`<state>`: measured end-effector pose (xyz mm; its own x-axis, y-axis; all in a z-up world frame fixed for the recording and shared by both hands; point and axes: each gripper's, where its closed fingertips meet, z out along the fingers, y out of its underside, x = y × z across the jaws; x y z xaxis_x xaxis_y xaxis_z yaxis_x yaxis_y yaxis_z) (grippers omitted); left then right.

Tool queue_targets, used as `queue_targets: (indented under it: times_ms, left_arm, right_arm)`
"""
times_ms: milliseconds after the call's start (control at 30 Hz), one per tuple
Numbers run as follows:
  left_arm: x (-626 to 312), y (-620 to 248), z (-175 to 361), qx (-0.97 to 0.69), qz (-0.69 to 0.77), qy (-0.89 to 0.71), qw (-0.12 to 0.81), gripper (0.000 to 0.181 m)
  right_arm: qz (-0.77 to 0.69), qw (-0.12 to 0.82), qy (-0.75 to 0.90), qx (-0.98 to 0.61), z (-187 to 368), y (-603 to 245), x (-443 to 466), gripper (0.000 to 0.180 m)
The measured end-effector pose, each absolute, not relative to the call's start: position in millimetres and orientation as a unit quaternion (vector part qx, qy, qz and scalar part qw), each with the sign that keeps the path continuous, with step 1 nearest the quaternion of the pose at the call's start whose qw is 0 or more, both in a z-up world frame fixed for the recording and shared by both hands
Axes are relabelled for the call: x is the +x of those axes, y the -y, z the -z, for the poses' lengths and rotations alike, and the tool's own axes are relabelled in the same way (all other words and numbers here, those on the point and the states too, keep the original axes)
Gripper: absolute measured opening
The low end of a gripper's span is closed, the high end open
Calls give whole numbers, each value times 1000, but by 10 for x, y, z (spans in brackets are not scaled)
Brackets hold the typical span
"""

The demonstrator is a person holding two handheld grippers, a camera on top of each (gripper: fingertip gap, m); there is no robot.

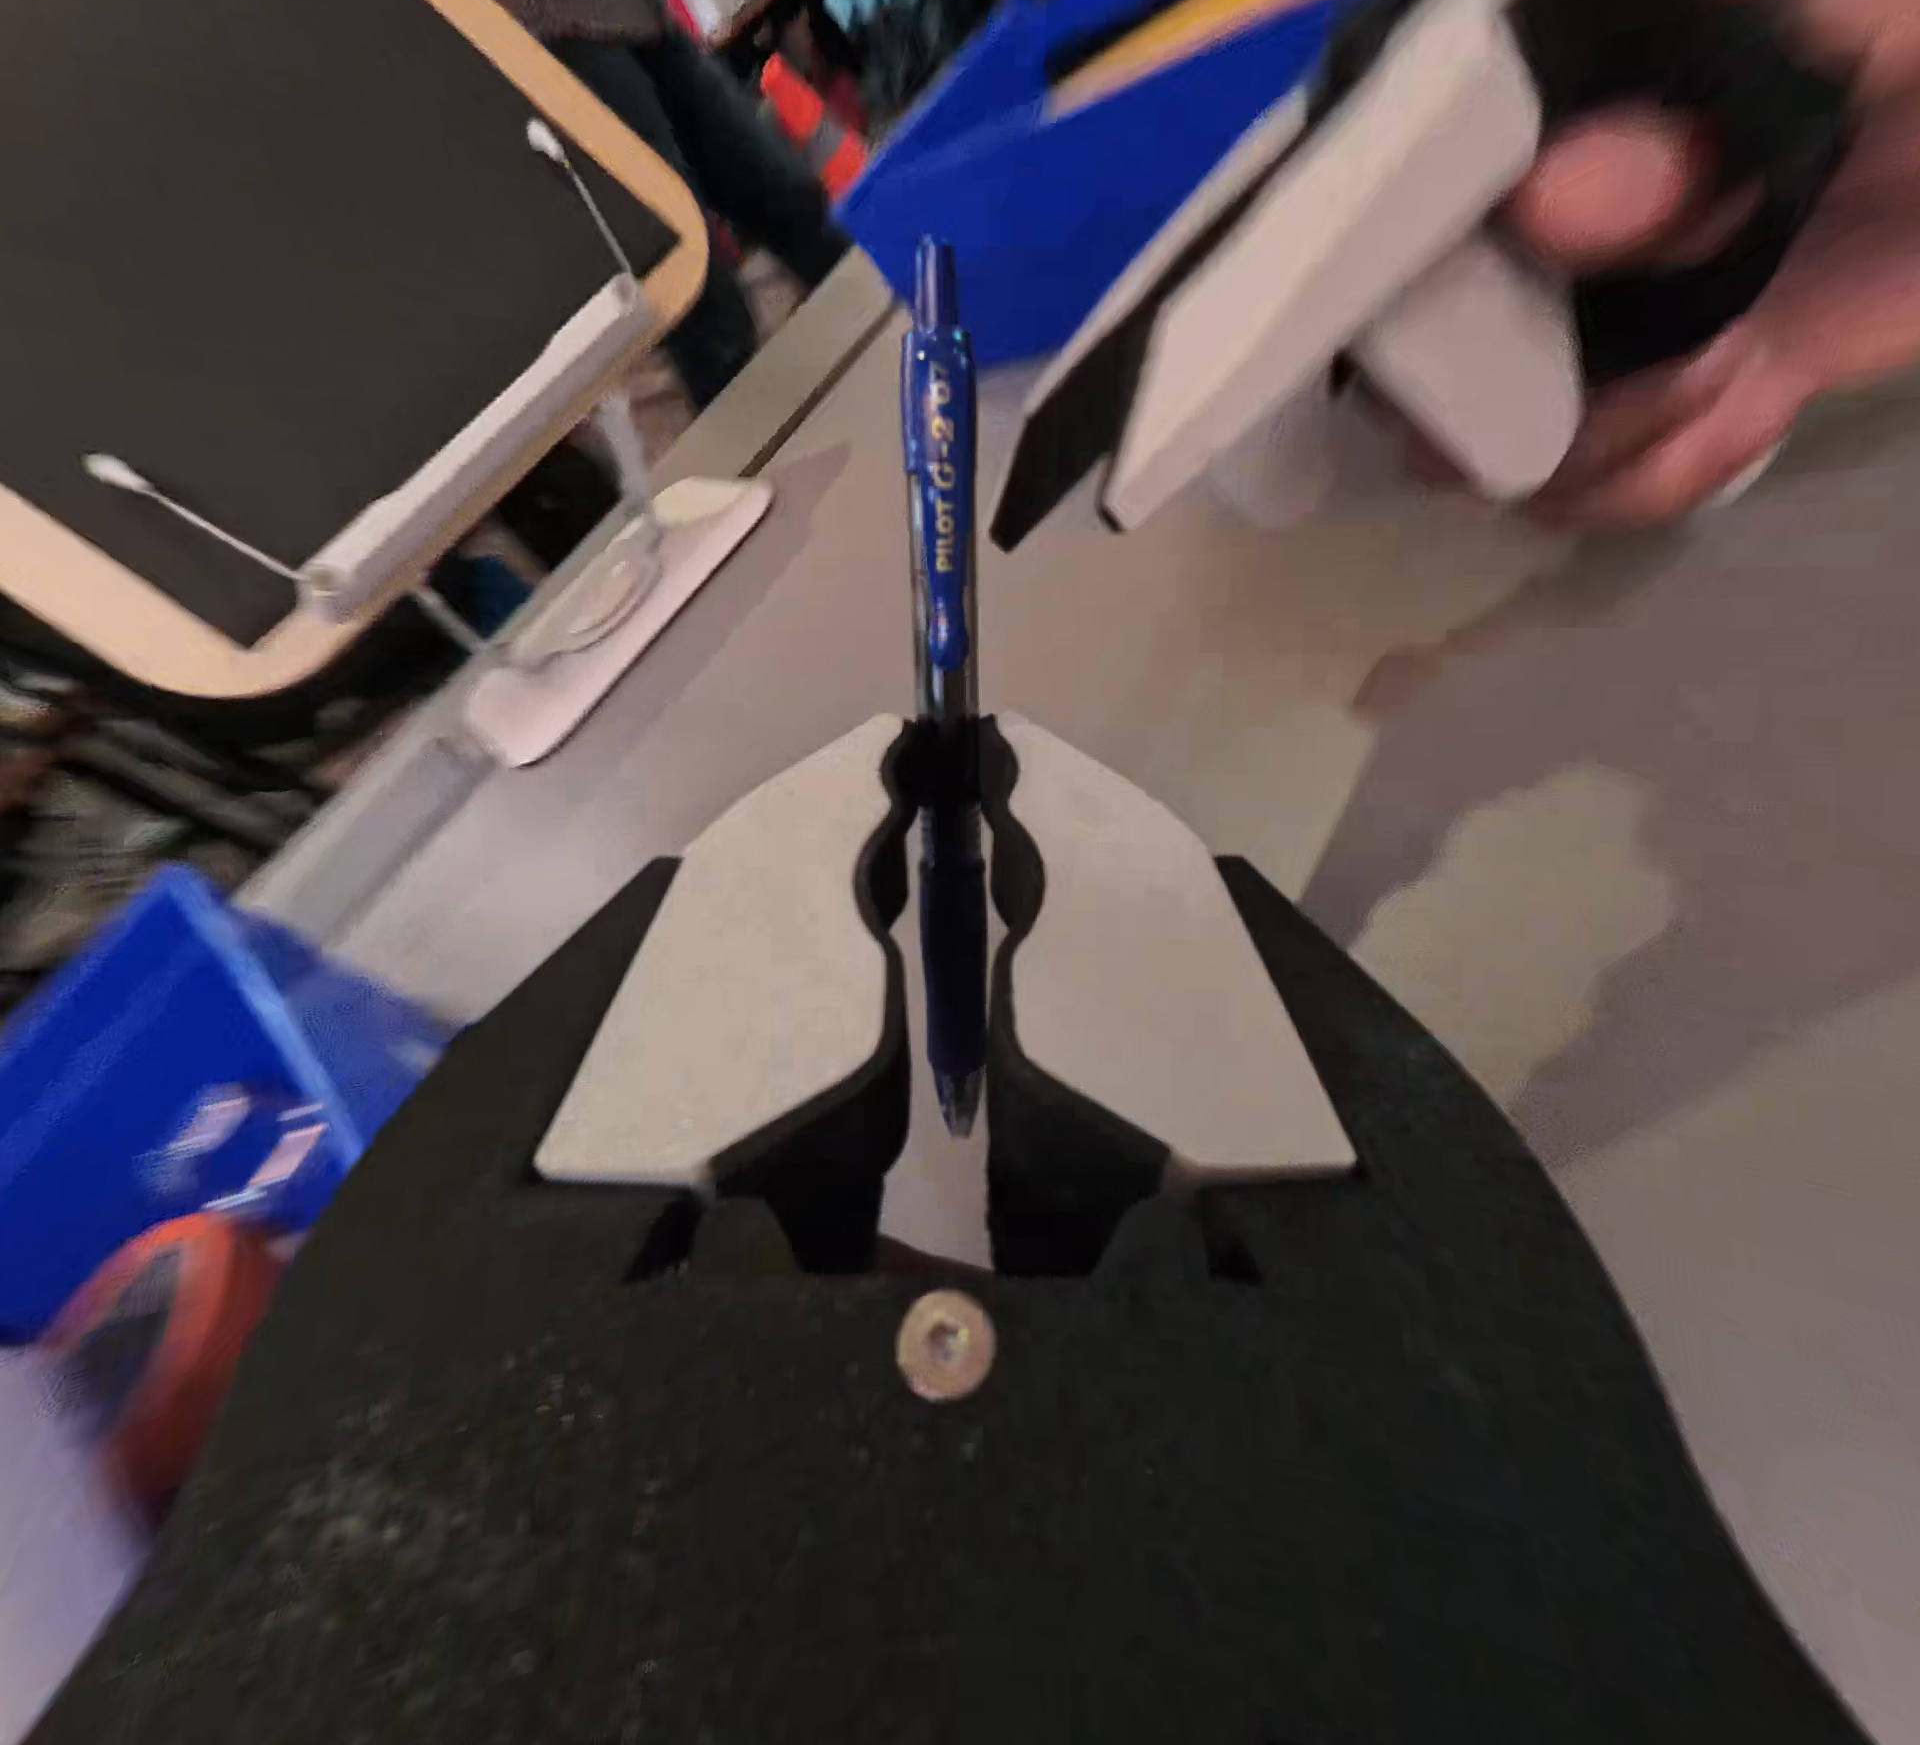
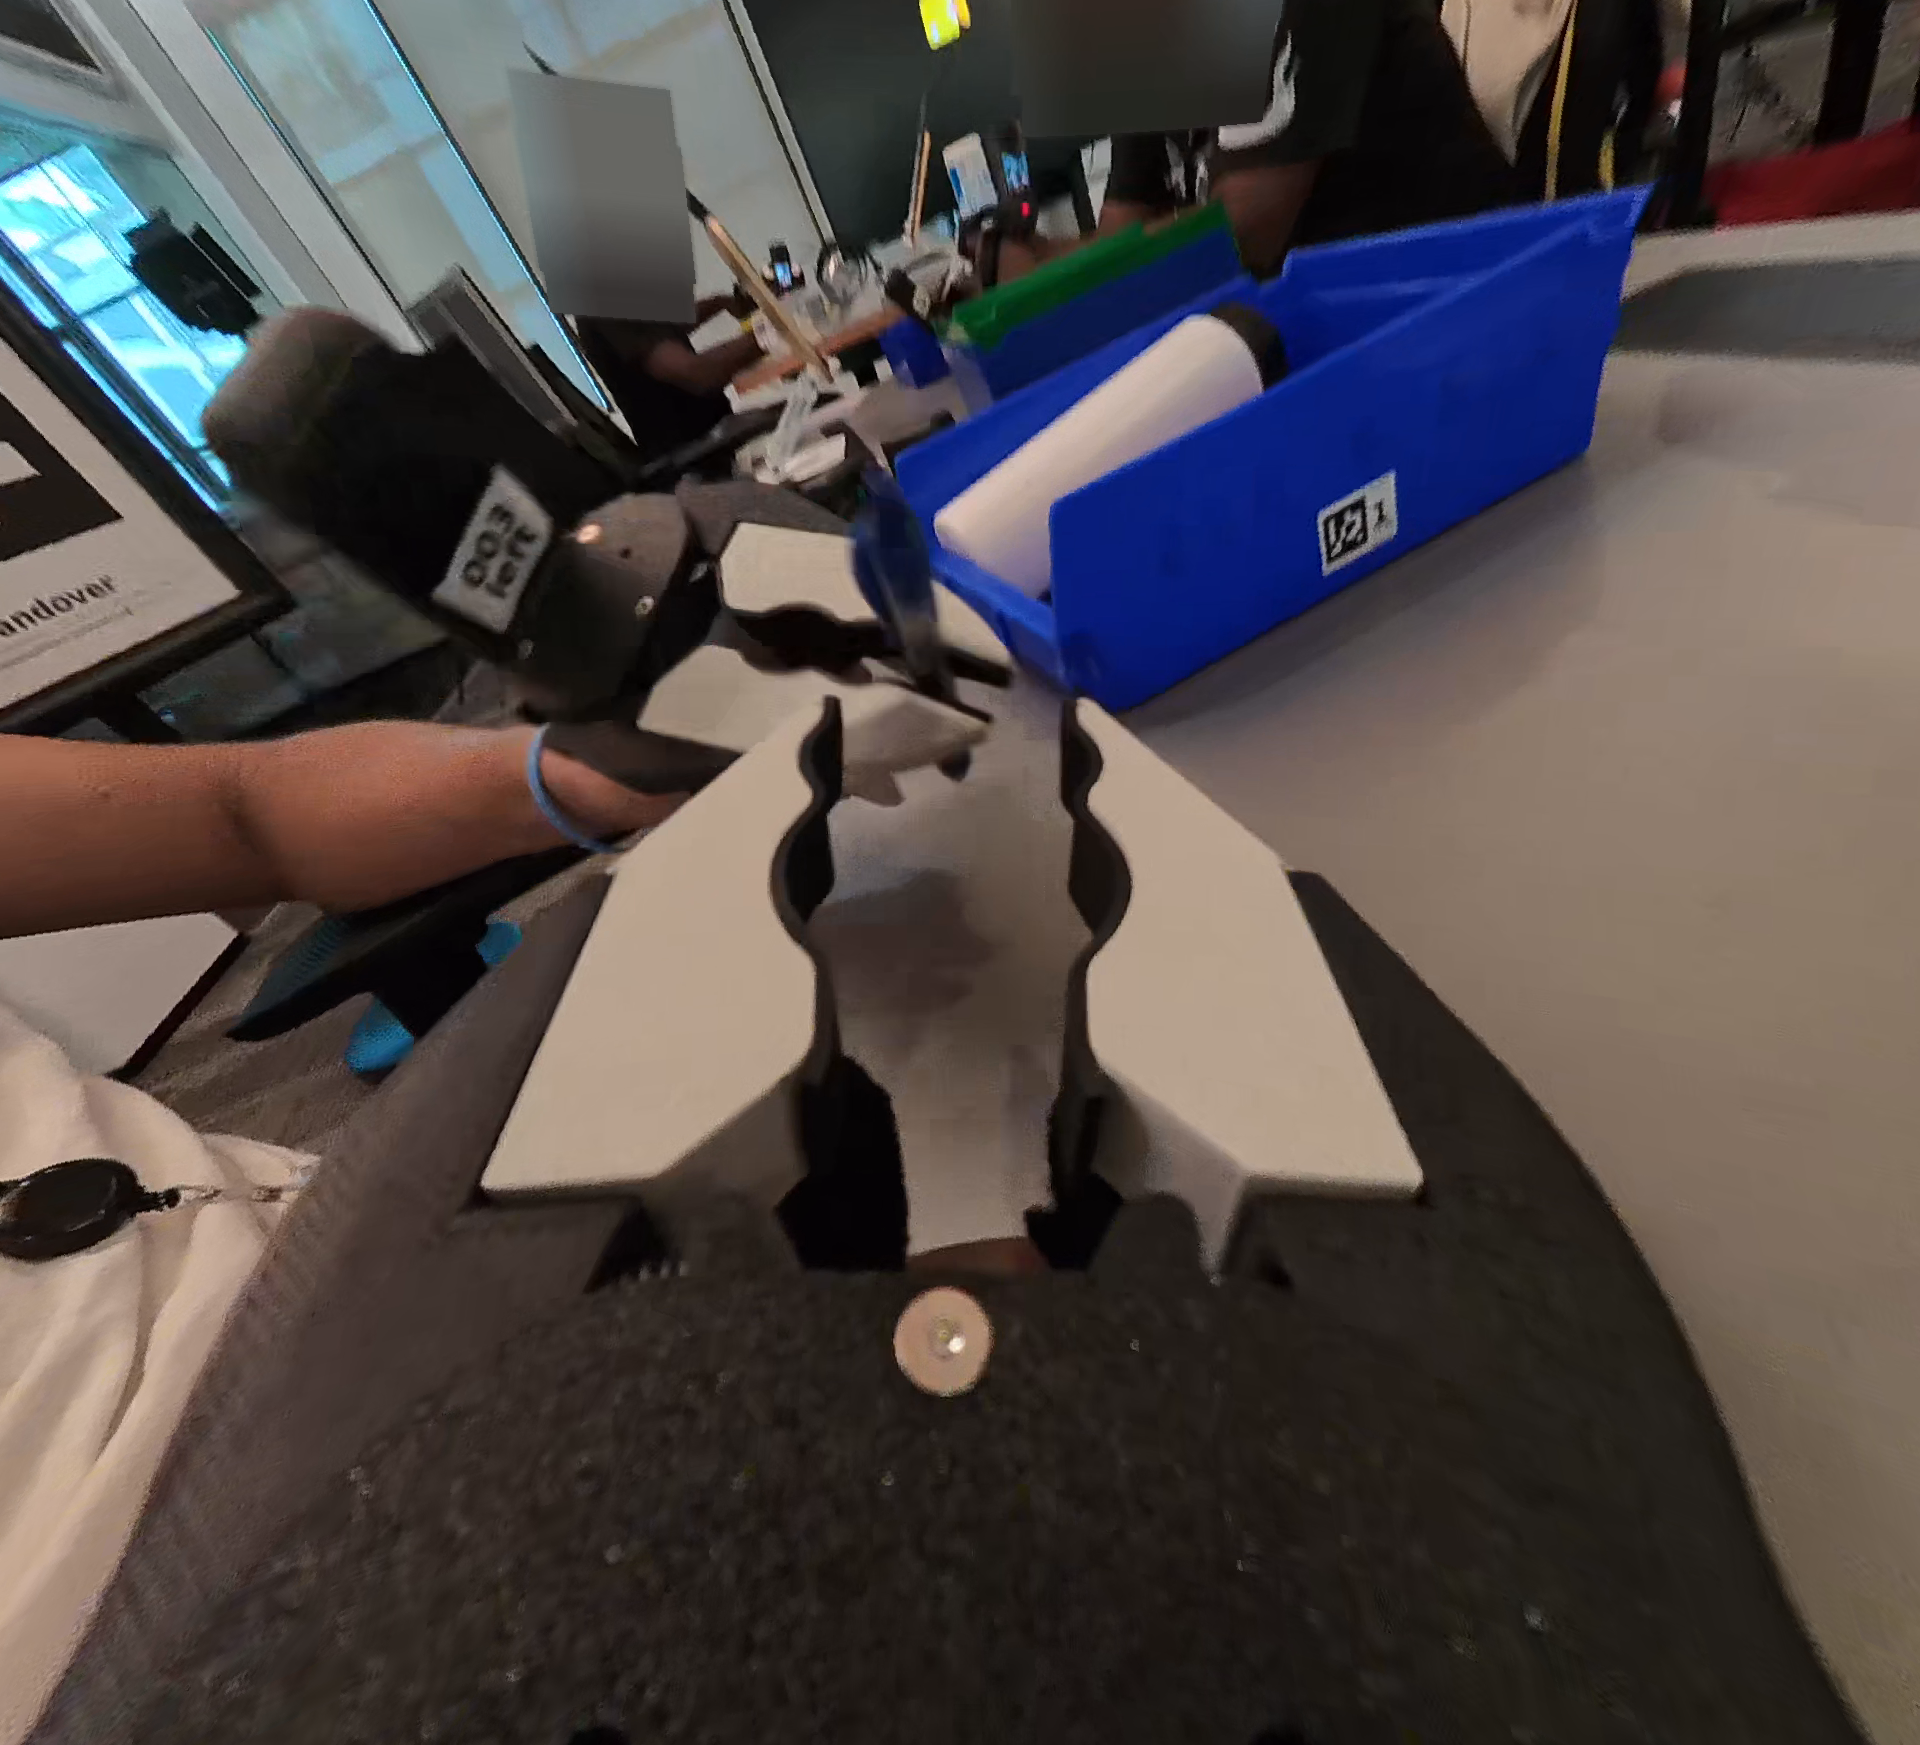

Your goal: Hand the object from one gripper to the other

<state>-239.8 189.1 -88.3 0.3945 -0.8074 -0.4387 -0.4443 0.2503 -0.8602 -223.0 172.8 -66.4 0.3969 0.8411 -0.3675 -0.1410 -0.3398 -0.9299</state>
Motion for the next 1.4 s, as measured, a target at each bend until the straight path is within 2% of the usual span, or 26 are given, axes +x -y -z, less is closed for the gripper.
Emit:
queue_targets:
  times_ms: [167, 300, 400, 467, 533, 633, 767, 867, 967, 1067, 1167, 1267, 1333, 1400]
  left_arm:
    - [-2480, -1704, 348, -555, 507, -380, 539, 10]
    - [-2525, -1649, 207, -523, 640, -303, 474, 10]
    - [-2503, -1588, 147, -505, 668, -293, 462, 10]
    - [-2481, -1540, 142, -500, 673, -297, 457, 10]
    - [-2460, -1509, 157, -501, 673, -301, 453, 10]
    - [-2448, -1506, 181, -505, 670, -307, 450, 10]
    - [-2490, -1608, 274, -541, 644, -306, 445, 37]
    - [-2612, -1686, 350, -567, 607, -312, 462, 50]
    - [-2794, -1741, 362, -581, 583, -304, 480, 44]
    - [-2921, -1791, 341, -593, 576, -278, 488, 37]
    - [-2915, -1802, 380, -604, 577, -273, 477, 36]
    - [-2854, -1807, 518, -625, 561, -284, 463, 36]
    - [-2824, -1819, 611, -641, 546, -288, 456, 36]
    - [-2810, -1818, 670, -650, 535, -294, 452, 36]
  right_arm:
    - [-509, 507, 283, -635, 601, -1613, -2276, 44]
    - [-538, 488, 305, -616, 583, -1449, -2551, 44]
    - [-541, 487, 313, -611, 580, -1402, -2703, 41]
    - [-535, 490, 312, -614, 599, -1414, -2742, 30]
    - [-537, 491, 322, -605, 584, -1377, -2752, 11]
    - [-521, 481, 330, -623, 615, -1384, -2726, 10]
    - [-507, 511, 306, -623, 482, -1473, -2520, 10]
    - [-462, 565, 281, -624, 165, -1646, -2094, 10]
    - [-399, 614, 218, -645, -294, -1914, -1345, 9]
    - [-286, 611, 172, -718, -466, -2179, -438, 10]
    - [-117, 544, 90, -826, -175, -2486, 634, 10]
    - [-19, 366, 39, -930, 512, -2563, 1373, 10]
    - [-12, 269, 27, -963, 924, -2583, 1546, 10]
    - [-16, 217, 18, -976, 1205, -2660, 1642, 10]
